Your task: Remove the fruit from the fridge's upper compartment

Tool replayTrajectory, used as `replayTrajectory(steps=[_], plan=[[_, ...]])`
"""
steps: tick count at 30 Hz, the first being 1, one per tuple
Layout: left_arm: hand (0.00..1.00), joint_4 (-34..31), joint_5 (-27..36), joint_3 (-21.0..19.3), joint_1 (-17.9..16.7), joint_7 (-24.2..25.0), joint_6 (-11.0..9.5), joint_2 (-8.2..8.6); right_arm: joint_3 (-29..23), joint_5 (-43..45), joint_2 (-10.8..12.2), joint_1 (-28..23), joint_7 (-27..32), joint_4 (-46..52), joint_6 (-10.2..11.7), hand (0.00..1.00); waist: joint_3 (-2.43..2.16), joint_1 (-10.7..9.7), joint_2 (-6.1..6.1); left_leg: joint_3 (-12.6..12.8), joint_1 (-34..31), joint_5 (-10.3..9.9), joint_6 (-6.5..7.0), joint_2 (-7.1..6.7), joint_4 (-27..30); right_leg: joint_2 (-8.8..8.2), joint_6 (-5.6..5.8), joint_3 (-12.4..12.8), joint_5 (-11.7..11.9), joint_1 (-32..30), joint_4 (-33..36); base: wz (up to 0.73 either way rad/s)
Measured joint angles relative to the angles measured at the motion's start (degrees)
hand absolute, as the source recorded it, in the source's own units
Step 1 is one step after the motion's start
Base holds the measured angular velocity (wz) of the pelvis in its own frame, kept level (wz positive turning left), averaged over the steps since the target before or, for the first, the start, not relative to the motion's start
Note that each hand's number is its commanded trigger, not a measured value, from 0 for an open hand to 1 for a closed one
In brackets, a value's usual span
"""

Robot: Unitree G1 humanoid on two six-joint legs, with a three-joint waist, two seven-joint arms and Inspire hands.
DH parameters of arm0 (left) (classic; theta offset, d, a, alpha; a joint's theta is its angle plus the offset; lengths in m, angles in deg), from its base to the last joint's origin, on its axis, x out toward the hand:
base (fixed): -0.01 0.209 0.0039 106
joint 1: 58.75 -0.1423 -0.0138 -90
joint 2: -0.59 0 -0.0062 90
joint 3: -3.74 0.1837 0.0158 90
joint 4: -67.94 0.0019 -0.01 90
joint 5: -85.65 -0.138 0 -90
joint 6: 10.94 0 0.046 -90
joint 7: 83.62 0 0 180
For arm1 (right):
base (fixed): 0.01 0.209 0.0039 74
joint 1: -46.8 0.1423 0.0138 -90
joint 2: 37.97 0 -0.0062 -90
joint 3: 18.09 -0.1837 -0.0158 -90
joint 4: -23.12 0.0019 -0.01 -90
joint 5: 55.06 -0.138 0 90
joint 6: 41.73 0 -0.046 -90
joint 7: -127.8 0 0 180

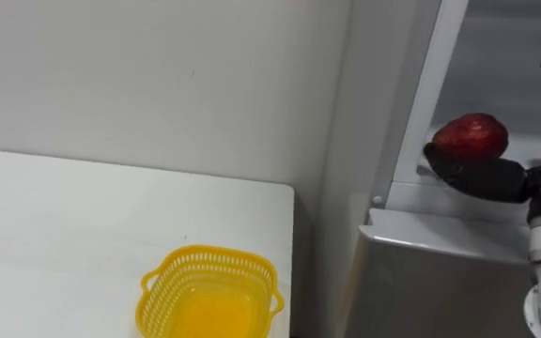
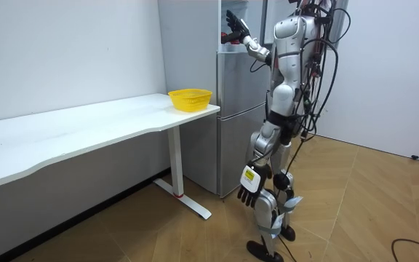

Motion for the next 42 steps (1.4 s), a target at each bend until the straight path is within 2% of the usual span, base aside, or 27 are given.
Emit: replayTrajectory(steps=[6,9,13,17,20,24,28,34,38,41,42], plan=[[0.00,-0.26,-0.05,-0.12,0.05,1.12,0.36,0.00,-0.09,-0.25,-0.24,2.11,0.10,-2.22,-0.06,0.00,-0.10,-0.11,-0.04,-0.24,-0.30,0.00,0.00,-0.14,0.07,-0.16,-0.01,-0.18,-0.01,0.01,0.06,0.00],[0.00,-0.28,-0.04,-0.10,0.10,1.12,0.47,-0.02,-0.07,-0.43,-0.62,3.50,-0.03,-3.76,-1.23,0.00,-0.35,-0.07,-0.12,-0.38,-0.31,0.01,0.01,-0.25,0.08,-0.26,0.00,-0.24,-0.02,0.04,0.06,0.01],[0.00,-0.24,0.02,0.00,0.06,1.10,1.01,-0.01,-0.01,-0.46,-0.80,4.00,-1.06,-6.18,-1.37,0.00,-0.52,-0.17,-0.39,-1.09,0.01,0.09,0.14,-0.36,0.12,-0.49,0.01,-1.33,-0.02,0.38,0.19,0.08],[0.00,-0.27,0.01,0.05,-0.16,1.08,1.23,0.00,0.01,-0.49,-0.91,4.44,-3.80,-7.33,-2.58,0.00,-0.49,-0.22,-0.39,-1.25,0.11,0.09,0.14,-0.37,0.11,-0.53,0.01,-1.60,-0.02,0.59,0.18,0.01],[0.00,-0.26,0.03,0.02,-0.51,1.08,1.28,-0.02,0.01,-0.81,-1.68,4.75,-5.49,-7.57,-2.59,0.00,-0.26,-0.37,-0.26,-1.38,0.16,0.09,0.14,-0.37,0.11,-0.56,0.02,-1.73,-0.03,0.92,0.15,0.02],[0.00,-0.32,0.00,-0.17,-0.26,1.12,1.31,-0.11,0.32,-3.77,-4.29,4.96,-8.32,-8.20,-2.74,0.00,-0.02,-0.25,-0.17,-1.42,0.17,0.09,0.14,-0.43,0.05,-0.68,0.03,-1.80,-0.03,0.99,0.05,0.00],[0.00,-0.34,-0.03,-0.49,0.10,2.16,1.31,-0.40,0.35,-5.62,-6.90,5.54,-11.42,-11.75,-3.32,0.00,0.03,-0.08,-0.46,-1.14,0.31,0.13,0.21,-0.51,0.06,-0.69,0.03,-1.69,-0.04,0.99,-0.03,0.00],[0.00,-0.35,0.00,-1.17,0.09,3.62,1.94,-1.64,0.34,-8.69,-7.24,6.24,-15.97,-14.98,-3.91,0.00,-0.19,-0.16,-1.40,-1.31,0.97,0.13,0.21,-0.50,0.07,-0.70,0.04,-1.48,-0.04,1.15,0.01,-0.01],[0.00,-0.36,-0.07,-1.65,0.78,3.69,3.68,-1.67,0.31,-9.98,-7.49,10.37,-19.24,-20.11,-6.25,0.00,-0.13,-0.30,-1.48,-1.24,0.89,0.14,0.22,-0.58,0.08,-0.72,0.04,-1.34,-0.04,1.13,0.11,0.00],[0.00,-0.36,-0.06,-1.66,0.95,3.57,4.26,-1.85,0.29,-10.11,-8.03,11.92,-21.47,-22.52,-7.15,0.00,-0.35,-0.23,-1.81,-1.27,0.91,0.14,0.22,-0.56,0.08,-0.69,0.04,-1.36,-0.04,1.18,0.10,0.00],[0.00,-0.36,-0.06,-1.64,1.04,3.58,4.50,-1.85,0.28,-10.28,-8.13,12.30,-22.07,-23.04,-7.37,0.08,-0.35,-0.24,-1.81,-1.27,0.90,0.14,0.22,-0.56,0.08,-0.69,0.04,-1.37,-0.04,1.18,0.11,0.00]])
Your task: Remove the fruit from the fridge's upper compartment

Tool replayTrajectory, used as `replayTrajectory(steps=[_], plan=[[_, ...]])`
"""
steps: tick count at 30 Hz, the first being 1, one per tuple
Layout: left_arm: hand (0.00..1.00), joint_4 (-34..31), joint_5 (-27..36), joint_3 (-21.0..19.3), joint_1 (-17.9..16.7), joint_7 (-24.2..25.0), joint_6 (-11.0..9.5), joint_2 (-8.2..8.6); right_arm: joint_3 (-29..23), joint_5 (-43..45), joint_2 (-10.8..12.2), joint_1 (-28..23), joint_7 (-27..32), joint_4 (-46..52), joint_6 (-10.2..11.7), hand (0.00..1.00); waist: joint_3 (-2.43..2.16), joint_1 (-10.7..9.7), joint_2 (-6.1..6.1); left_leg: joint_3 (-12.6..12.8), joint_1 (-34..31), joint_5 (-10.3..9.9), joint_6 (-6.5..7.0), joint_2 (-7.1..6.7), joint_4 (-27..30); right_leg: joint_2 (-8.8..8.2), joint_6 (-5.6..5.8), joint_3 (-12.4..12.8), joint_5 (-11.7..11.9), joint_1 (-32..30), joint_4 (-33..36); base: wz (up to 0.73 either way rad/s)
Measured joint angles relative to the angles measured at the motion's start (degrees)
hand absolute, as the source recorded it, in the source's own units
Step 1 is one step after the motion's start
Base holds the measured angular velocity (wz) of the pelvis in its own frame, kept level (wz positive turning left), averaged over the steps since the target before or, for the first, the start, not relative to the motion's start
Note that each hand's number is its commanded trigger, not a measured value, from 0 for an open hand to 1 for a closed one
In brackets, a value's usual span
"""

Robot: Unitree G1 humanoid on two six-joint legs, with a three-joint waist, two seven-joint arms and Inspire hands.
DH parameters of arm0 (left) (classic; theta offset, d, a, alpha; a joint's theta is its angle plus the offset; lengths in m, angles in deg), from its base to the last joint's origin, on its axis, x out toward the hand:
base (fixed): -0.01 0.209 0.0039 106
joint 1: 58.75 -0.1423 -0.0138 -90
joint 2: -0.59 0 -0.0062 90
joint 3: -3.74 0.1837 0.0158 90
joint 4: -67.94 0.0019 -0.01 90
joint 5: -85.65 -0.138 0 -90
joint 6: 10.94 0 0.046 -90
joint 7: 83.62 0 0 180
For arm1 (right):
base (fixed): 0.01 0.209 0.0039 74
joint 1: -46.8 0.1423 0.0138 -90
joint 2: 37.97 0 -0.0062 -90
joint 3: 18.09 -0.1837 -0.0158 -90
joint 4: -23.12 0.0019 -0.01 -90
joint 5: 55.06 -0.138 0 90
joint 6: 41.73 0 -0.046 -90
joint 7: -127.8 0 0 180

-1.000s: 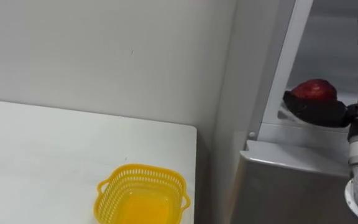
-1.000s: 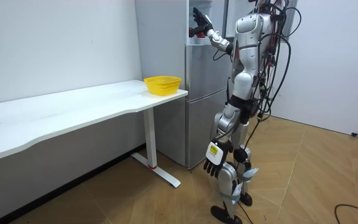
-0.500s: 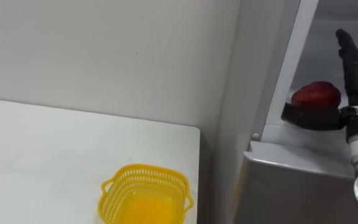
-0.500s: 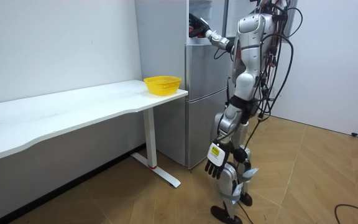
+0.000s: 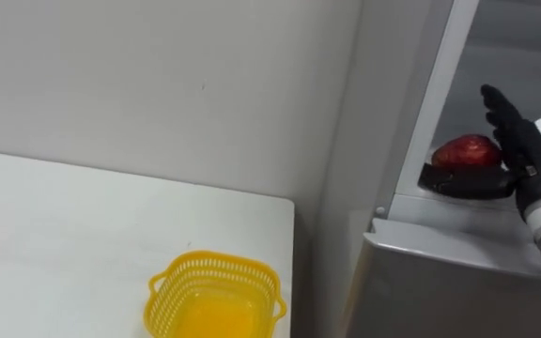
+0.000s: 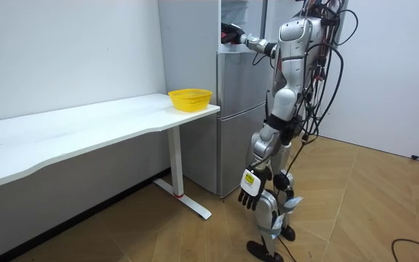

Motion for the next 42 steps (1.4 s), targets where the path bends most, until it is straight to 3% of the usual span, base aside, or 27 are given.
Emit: replayTrajectory(steps=[1,2,3,13,32,39,42], plan=[[0.00,0.00,0.02,-0.02,0.16,-0.02,0.40,-0.04,0.00,-0.84,-0.02,0.45,-0.69,-0.86,-0.14,0.24,0.01,-0.03,0.01,-0.02,0.01,0.00,0.00,0.00,0.00,0.00,0.00,-0.01,0.00,0.02,0.01,0.00],[0.00,0.00,0.03,-0.02,0.23,-0.02,0.51,-0.09,-0.01,-1.19,-0.03,0.68,-1.04,-1.27,-0.21,0.82,0.01,-0.01,0.01,-0.02,0.01,0.00,0.00,0.01,0.00,0.01,0.00,-0.01,0.00,0.03,0.01,0.00],[0.00,-0.01,0.04,-0.02,0.36,-0.08,0.67,-0.17,0.00,-1.63,-0.04,1.05,-1.58,-2.01,-0.25,1.00,0.03,-0.08,0.06,-0.02,0.01,0.00,0.00,0.03,0.00,0.02,0.00,-0.04,0.00,0.06,0.00,0.00],[0.00,-0.02,0.08,0.02,1.81,-1.13,1.87,-0.31,0.07,-2.99,-1.21,1.12,-5.55,-2.34,-1.27,1.00,0.05,-0.09,0.13,-0.09,0.28,-0.01,0.00,0.09,-0.06,0.08,0.00,-0.24,0.00,0.80,-0.01,0.00],[0.00,0.00,0.05,0.16,1.76,-1.63,2.07,-0.33,0.48,-2.88,-1.37,2.20,-4.66,-2.89,-1.38,1.00,-0.02,0.07,0.26,-0.29,0.22,-0.02,0.00,0.09,-0.12,0.08,0.00,-0.47,0.01,0.79,-0.06,0.00],[0.00,0.04,0.13,1.53,2.03,-1.60,1.77,-0.38,0.61,-2.25,-1.06,-0.59,-1.60,4.17,-1.97,1.00,-0.03,0.04,1.67,-0.07,0.18,-0.02,0.00,0.10,-0.12,0.11,0.00,-0.16,0.01,0.69,-0.02,-0.01],[0.00,0.07,0.13,1.67,2.03,-1.73,1.29,-0.39,1.57,-1.57,-0.37,-2.78,1.28,9.13,-2.04,1.00,-0.57,-0.13,2.82,0.16,-0.10,0.00,-0.01,0.16,-0.18,0.09,0.00,0.16,0.01,-0.08,0.09,-0.06]])
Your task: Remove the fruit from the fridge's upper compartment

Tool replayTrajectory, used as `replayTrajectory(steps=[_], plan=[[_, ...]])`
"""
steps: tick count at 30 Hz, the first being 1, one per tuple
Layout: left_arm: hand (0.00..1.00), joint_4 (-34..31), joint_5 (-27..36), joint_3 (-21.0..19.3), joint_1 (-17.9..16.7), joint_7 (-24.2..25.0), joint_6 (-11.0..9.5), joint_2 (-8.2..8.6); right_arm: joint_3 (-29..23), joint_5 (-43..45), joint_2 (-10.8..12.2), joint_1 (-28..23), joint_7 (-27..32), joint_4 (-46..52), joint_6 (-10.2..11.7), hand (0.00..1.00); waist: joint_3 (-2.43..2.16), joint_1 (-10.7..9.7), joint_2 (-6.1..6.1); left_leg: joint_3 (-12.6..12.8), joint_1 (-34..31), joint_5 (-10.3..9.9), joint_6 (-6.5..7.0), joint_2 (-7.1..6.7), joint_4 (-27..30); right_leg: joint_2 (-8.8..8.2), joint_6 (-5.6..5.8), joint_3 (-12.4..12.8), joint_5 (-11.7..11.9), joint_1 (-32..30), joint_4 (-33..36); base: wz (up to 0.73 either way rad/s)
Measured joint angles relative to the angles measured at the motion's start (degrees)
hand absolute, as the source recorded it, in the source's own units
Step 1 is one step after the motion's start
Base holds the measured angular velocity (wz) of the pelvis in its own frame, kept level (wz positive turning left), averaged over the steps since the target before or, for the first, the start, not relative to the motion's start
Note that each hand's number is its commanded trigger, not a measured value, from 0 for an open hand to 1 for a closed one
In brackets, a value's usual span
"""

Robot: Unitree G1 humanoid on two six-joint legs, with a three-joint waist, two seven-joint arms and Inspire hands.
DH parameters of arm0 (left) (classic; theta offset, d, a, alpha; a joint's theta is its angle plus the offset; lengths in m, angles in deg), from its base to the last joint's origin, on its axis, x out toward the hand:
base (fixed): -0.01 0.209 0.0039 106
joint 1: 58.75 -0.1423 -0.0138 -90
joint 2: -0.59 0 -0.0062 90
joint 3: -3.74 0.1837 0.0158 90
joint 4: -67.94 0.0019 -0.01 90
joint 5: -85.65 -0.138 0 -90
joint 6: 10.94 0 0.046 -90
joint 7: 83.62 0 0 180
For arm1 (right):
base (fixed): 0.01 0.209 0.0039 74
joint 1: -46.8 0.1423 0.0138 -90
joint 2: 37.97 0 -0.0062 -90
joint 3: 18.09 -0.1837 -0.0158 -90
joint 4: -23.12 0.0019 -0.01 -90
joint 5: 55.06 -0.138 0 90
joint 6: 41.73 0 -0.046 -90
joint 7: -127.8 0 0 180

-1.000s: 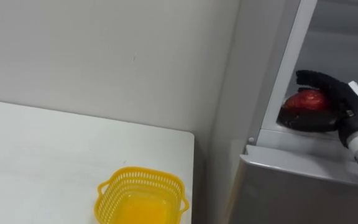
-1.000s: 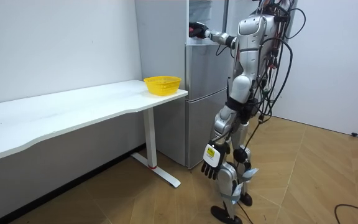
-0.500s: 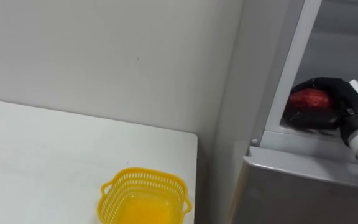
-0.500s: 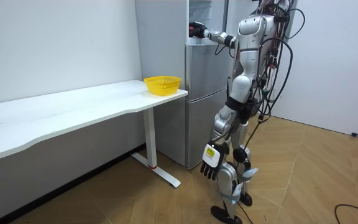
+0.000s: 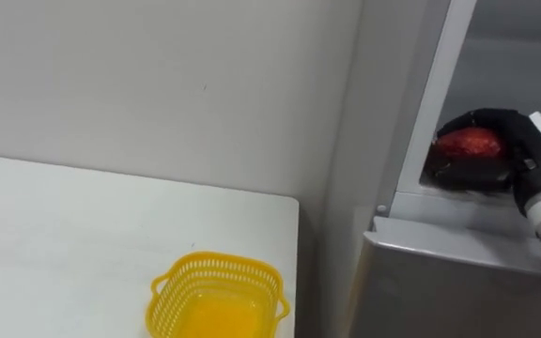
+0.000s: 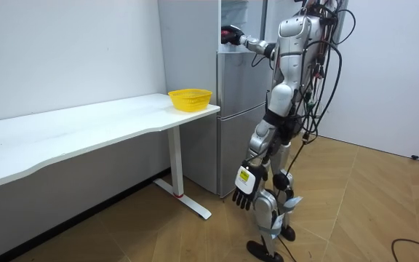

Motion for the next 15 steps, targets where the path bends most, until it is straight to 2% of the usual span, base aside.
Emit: replayTrajectory(steps=[6,9,12,14,15], plan=[[0.00,-0.02,-0.03,-0.04,-0.70,-1.35,-1.24,0.37,-1.02,2.11,2.32,-9.49,6.10,14.20,-0.15,1.00,0.01,-0.11,0.33,0.57,0.24,0.03,-0.05,0.30,0.00,0.06,0.00,0.73,0.00,-0.01,-0.10,-0.04],[0.00,0.00,0.05,0.14,-1.33,-1.72,-1.79,0.59,-1.25,0.00,5.02,-13.91,7.21,21.83,0.24,1.00,0.46,-0.41,0.97,1.06,0.41,0.03,-0.05,0.30,-0.21,0.37,0.00,1.12,0.00,0.00,-0.17,-0.09],[0.00,0.09,-0.10,-0.05,-2.06,-3.46,-3.42,0.94,-1.36,-2.29,6.46,-16.28,7.70,27.04,0.75,1.00,0.86,-1.48,1.62,1.93,0.43,0.03,-0.04,0.28,-0.44,0.32,0.00,1.79,0.00,-0.19,-0.23,-0.10],[0.00,0.09,-0.05,-0.07,-2.65,-3.85,-3.91,1.15,-1.61,-2.70,8.07,-18.76,7.93,31.42,1.43,1.00,0.79,-1.63,2.06,2.74,0.40,0.02,-0.04,0.35,-0.74,0.40,0.00,2.52,0.00,-0.49,-0.21,-0.17],[0.00,0.08,-0.04,-0.07,-3.08,-3.85,-4.41,1.25,-1.59,-2.86,8.36,-20.37,8.14,34.03,2.48,1.00,0.57,-1.67,2.43,3.13,0.40,0.00,-0.03,0.38,-0.90,0.45,0.00,2.60,0.00,-0.63,-0.18,-0.10]])
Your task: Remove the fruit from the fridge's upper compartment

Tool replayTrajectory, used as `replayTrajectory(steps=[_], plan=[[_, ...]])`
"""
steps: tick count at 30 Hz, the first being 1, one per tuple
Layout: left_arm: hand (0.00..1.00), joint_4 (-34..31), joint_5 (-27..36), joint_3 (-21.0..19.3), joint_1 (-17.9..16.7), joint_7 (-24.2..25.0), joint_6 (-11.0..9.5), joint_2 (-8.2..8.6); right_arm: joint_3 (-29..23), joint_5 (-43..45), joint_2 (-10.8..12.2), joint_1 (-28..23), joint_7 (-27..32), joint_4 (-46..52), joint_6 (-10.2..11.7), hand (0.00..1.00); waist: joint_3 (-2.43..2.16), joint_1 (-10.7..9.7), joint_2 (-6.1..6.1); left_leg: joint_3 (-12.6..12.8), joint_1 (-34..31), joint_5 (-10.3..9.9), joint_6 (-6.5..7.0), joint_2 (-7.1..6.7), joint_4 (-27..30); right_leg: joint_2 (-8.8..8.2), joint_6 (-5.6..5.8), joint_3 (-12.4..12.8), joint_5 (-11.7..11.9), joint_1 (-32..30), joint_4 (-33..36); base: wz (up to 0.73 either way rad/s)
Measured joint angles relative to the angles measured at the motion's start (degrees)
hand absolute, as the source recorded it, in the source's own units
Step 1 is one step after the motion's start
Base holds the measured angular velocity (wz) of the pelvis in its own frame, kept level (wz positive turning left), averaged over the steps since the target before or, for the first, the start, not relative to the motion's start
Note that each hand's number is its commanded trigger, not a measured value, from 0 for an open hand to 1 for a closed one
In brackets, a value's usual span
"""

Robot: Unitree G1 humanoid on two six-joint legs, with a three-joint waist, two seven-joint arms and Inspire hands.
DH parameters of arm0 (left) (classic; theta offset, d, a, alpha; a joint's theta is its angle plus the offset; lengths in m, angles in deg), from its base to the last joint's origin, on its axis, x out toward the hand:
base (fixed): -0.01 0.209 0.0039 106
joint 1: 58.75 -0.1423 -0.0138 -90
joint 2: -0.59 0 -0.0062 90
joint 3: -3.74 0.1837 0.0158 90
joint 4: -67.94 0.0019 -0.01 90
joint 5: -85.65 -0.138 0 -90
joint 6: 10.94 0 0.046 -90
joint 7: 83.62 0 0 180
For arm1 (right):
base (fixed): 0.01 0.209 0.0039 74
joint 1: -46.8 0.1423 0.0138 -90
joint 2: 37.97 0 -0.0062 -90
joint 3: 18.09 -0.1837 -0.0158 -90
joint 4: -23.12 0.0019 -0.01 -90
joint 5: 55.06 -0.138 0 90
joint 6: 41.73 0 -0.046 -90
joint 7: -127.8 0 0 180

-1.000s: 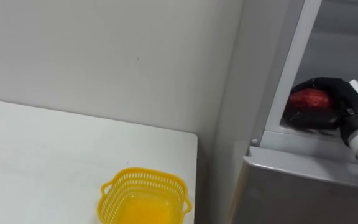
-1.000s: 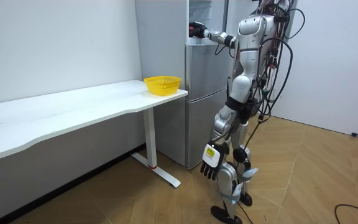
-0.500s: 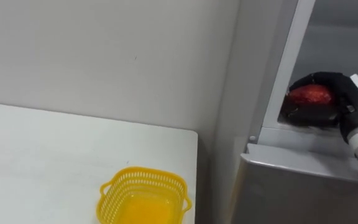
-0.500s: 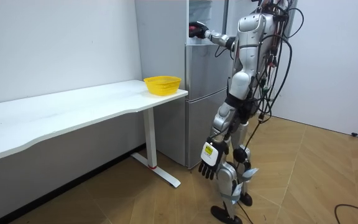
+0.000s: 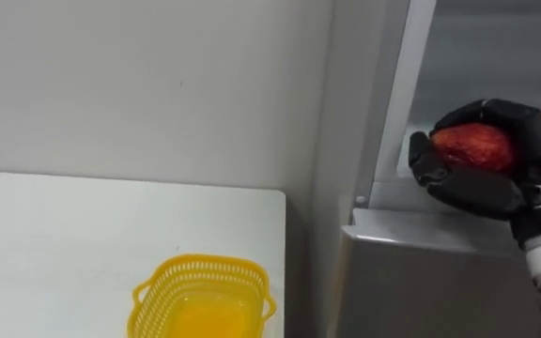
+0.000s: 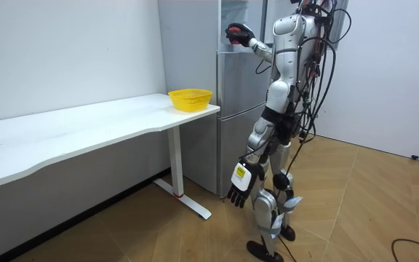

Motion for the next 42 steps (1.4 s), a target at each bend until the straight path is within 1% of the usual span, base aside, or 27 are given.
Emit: replayTrajectory(steps=[1,2,4,5,9,10,12,13,15,18,21,23,25,26,28,29,31,32,33,34,35,36,37,38,40,41,42], plan=[[0.00,0.00,0.03,0.02,-0.26,-0.02,-0.38,0.16,0.00,-0.22,0.15,-1.21,0.22,1.87,1.17,1.00,-0.04,-0.36,0.30,0.06,-0.03,0.00,0.00,-0.03,0.01,-0.05,0.01,-0.02,0.00,-0.07,0.12,-0.06],[0.00,0.00,0.03,0.05,-0.41,-0.07,-0.52,0.26,0.00,-0.32,0.23,-1.69,0.31,2.68,1.79,1.00,-0.10,-0.61,0.43,0.07,-0.06,0.00,0.01,-0.04,0.01,-0.07,0.01,-0.02,0.00,-0.12,0.16,0.00],[0.00,0.07,0.00,0.11,-1.34,-0.99,-1.30,0.67,0.04,0.78,1.43,-2.54,1.58,4.65,3.86,1.00,-0.24,-1.38,0.80,0.28,-0.03,0.00,0.00,0.03,0.02,0.00,-0.01,0.07,0.01,-0.17,0.22,-0.02],[0.00,0.07,0.01,0.10,-1.37,-1.07,-1.37,0.74,0.03,0.99,1.71,-2.85,2.18,5.28,4.06,1.00,-0.25,-1.43,0.87,0.31,-0.04,0.00,0.00,0.05,0.02,0.03,-0.03,0.08,0.02,-0.25,0.26,0.00],[0.00,1.20,0.42,0.24,-1.17,-1.08,-3.53,1.05,0.48,4.83,2.54,-4.94,6.13,8.64,7.37,1.00,-0.23,-1.42,1.39,0.37,-0.01,-0.01,-0.01,0.16,-0.09,0.19,-0.08,0.28,0.05,-0.48,0.67,-0.01],[0.00,1.92,0.41,0.33,-1.03,-1.02,-3.67,1.09,1.08,7.68,3.25,-4.96,7.09,9.17,8.01,1.00,-0.26,-1.40,1.57,0.51,-0.01,-0.01,-0.02,0.22,-0.28,0.22,-0.08,0.39,0.05,-0.61,0.91,-0.05],[0.00,2.95,0.37,0.66,-0.84,-0.87,-3.66,1.30,2.22,11.26,4.30,-4.97,7.84,10.28,8.46,1.00,-0.25,-1.42,1.90,0.69,0.04,-0.02,-0.02,0.23,-0.34,0.24,-0.09,0.54,0.05,-0.62,0.91,-0.05],[0.00,3.63,0.23,1.20,-0.77,-0.84,-3.66,1.44,2.94,13.64,4.63,-4.97,8.03,10.49,9.06,1.00,-0.35,-1.25,2.10,0.83,0.05,-0.02,-0.02,0.22,-0.34,0.25,-0.09,0.75,0.05,-0.67,0.92,-0.05],[0.00,4.76,0.08,1.39,-0.51,-0.82,-3.69,1.60,4.42,17.52,4.63,-4.96,8.28,10.54,9.75,1.00,-0.47,-1.05,2.26,0.90,0.07,-0.02,-0.02,0.20,-0.28,0.27,-0.10,0.96,0.06,-0.71,0.92,-0.02],[0.00,5.97,0.14,1.39,-0.35,-0.77,-3.70,1.60,6.67,22.79,4.54,-4.97,8.28,10.61,10.63,1.00,-0.50,-0.78,2.19,0.90,0.09,-0.01,-0.02,0.19,-0.10,0.28,-0.10,0.96,0.06,-0.79,0.90,0.00],[0.00,6.32,0.13,1.86,0.20,-0.75,-3.69,1.54,8.93,27.20,4.48,-4.97,8.24,10.67,10.80,1.00,-0.48,0.01,2.02,0.91,0.06,-0.01,-0.02,0.17,-0.10,0.24,-0.10,0.91,0.06,-0.86,0.90,0.00],[0.00,6.39,0.21,1.97,1.16,-0.75,-3.78,1.53,10.09,29.58,4.26,-4.94,7.94,10.66,11.02,1.00,-0.41,0.57,1.72,0.91,-0.20,-0.01,-0.02,0.17,-0.11,0.25,-0.10,0.96,0.05,-1.20,0.93,0.00],[0.00,6.49,0.11,1.79,2.25,-0.48,-3.90,1.50,11.29,33.47,4.20,-4.95,6.62,10.61,11.05,1.00,-0.18,1.84,1.10,0.86,-0.38,0.00,-0.02,0.17,-0.09,0.26,-0.11,0.96,0.04,-1.40,0.90,0.00],[0.00,6.49,0.32,1.79,2.56,-0.41,-3.90,1.50,11.42,34.49,4.10,-4.93,6.15,10.53,11.13,1.00,-0.10,1.96,0.91,0.86,-0.41,0.00,-0.02,0.16,-0.10,0.25,-0.11,0.96,0.04,-1.40,0.89,0.00],[0.00,6.58,0.54,1.88,3.45,-0.32,-3.92,1.39,12.37,35.52,3.46,-4.41,5.43,9.55,11.09,1.00,-0.05,2.92,0.05,0.86,-0.45,0.00,-0.01,0.13,-0.12,0.23,-0.10,0.94,0.03,-1.42,0.87,0.00],[0.00,6.76,0.55,1.86,3.76,-0.21,-3.93,1.21,12.57,36.54,2.95,-4.05,4.92,9.33,10.76,1.00,0.05,3.51,-0.71,0.83,-0.66,0.01,-0.02,0.13,-0.11,0.23,-0.10,0.87,0.03,-1.54,0.84,0.06],[0.00,6.57,0.42,1.83,3.97,0.35,-4.04,0.60,13.24,37.19,2.43,-2.54,3.85,8.73,10.68,1.00,0.15,3.63,-2.21,-0.01,-1.34,0.02,-0.03,0.07,0.06,0.17,-0.11,-0.03,0.03,-1.50,0.25,0.17],[0.00,6.54,0.34,1.83,4.07,0.43,-4.04,0.49,13.43,37.16,2.27,-2.00,3.54,8.31,10.71,1.00,0.00,3.66,-2.66,-0.10,-1.42,0.02,-0.03,0.06,0.09,0.18,-0.11,-0.11,0.04,-1.45,0.04,0.14],[0.00,6.52,0.27,1.81,3.91,0.65,-4.04,0.31,13.47,37.17,1.76,-1.01,2.95,7.38,10.70,1.00,-0.23,3.79,-3.42,-0.37,-1.41,0.02,-0.03,0.05,0.14,0.18,-0.11,-0.32,0.04,-1.30,0.02,0.12],[0.00,6.52,0.08,1.79,3.85,0.80,-4.04,0.15,13.47,37.23,0.98,0.09,2.77,6.30,10.68,1.00,-0.08,4.34,-4.08,-0.82,-1.21,0.02,-0.03,0.04,0.17,0.15,-0.11,-0.85,0.04,-0.88,0.04,0.15],[0.00,6.54,0.04,1.72,3.84,1.00,-4.04,0.00,13.47,37.40,0.54,0.78,2.70,5.66,10.62,1.00,0.03,4.54,-4.39,-1.14,-1.14,0.02,-0.03,0.03,0.20,0.14,-0.11,-1.21,0.05,-0.70,0.04,0.20],[0.00,6.32,-0.02,1.52,3.98,1.74,-4.00,-0.38,13.47,37.81,-0.09,1.83,2.42,5.03,9.99,1.00,0.25,4.91,-4.84,-1.70,-1.14,0.02,-0.03,0.02,0.27,0.13,-0.10,-1.77,0.05,-0.50,0.02,0.19],[0.00,5.83,-0.01,1.05,4.16,2.18,-3.97,-0.67,13.59,38.25,-0.32,2.94,2.15,4.31,9.58,1.00,0.38,5.25,-5.07,-1.99,-1.03,0.02,-0.03,0.00,0.28,0.10,-0.10,-2.10,0.05,-0.25,-0.03,0.18],[0.00,5.61,0.01,0.84,4.15,2.54,-3.95,-0.88,13.66,38.25,-0.39,3.44,1.97,3.79,9.46,1.00,0.41,5.39,-5.13,-2.18,-1.01,0.02,-0.03,-0.02,0.28,0.08,-0.10,-2.34,0.05,-0.18,-0.04,0.16],[0.00,5.22,0.00,0.02,4.01,3.43,-3.77,-1.71,14.70,38.77,-0.84,4.78,1.73,2.06,8.33,1.00,0.48,6.63,-5.25,-2.53,-0.84,0.02,-0.03,-0.04,0.28,-0.06,-0.10,-3.11,0.05,0.04,-0.05,0.09],[0.00,5.10,0.01,0.02,3.96,3.52,-3.67,-1.89,15.31,38.74,-0.97,5.25,1.64,1.28,8.09,1.00,0.54,6.74,-5.33,-2.76,-0.80,0.02,-0.03,-0.06,0.29,-0.11,-0.10,-3.24,0.05,0.15,-0.07,0.12],[0.00,5.07,0.01,0.07,3.99,3.73,-3.51,-2.38,16.52,38.61,-1.14,6.06,1.13,-0.56,7.99,1.00,0.77,6.90,-5.50,-3.51,-0.84,0.02,-0.03,-0.17,0.44,-0.19,-0.09,-3.89,0.04,0.59,-0.15,0.22]])
